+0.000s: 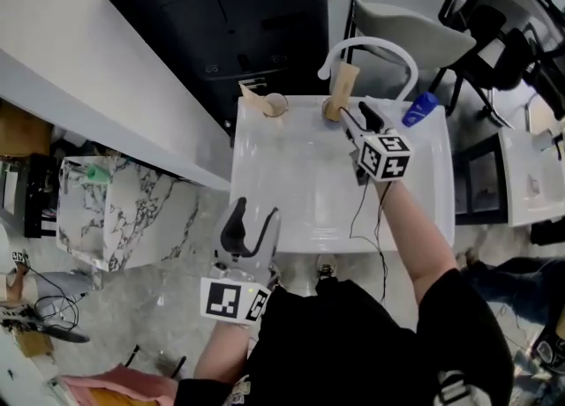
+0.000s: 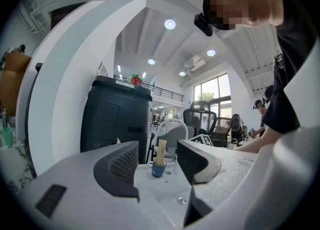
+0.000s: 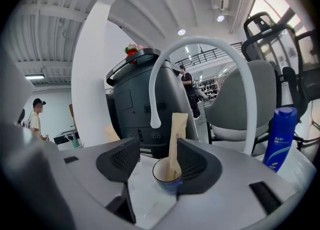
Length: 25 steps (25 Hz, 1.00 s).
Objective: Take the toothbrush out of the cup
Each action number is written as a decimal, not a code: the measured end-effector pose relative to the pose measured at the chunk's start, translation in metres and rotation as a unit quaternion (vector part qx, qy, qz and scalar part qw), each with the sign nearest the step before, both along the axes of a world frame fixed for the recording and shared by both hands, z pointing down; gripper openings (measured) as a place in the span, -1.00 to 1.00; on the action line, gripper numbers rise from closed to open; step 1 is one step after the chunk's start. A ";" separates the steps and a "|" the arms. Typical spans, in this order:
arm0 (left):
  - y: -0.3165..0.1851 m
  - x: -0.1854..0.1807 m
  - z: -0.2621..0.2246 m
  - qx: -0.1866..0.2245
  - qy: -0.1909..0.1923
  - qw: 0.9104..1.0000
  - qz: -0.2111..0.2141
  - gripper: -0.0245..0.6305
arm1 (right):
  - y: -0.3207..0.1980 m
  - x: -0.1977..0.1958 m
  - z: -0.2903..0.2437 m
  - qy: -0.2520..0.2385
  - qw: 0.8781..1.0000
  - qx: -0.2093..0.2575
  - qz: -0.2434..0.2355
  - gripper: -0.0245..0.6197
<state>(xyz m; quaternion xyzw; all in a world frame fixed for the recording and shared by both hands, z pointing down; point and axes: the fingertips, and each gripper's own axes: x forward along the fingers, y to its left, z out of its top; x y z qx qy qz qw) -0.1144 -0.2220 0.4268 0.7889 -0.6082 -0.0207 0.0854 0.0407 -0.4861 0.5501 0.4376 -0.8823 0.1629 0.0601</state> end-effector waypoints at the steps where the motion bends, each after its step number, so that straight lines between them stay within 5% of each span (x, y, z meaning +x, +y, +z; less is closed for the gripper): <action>1: 0.001 -0.002 0.001 -0.003 -0.002 1.000 -0.001 -0.24 | -0.004 -0.001 0.004 0.001 1.000 -0.005 0.000 -0.20; 25: 0.011 -0.027 0.017 -0.031 0.000 0.998 -0.050 -0.24 | -0.083 -0.027 0.080 0.030 0.996 -0.087 -0.006 -0.19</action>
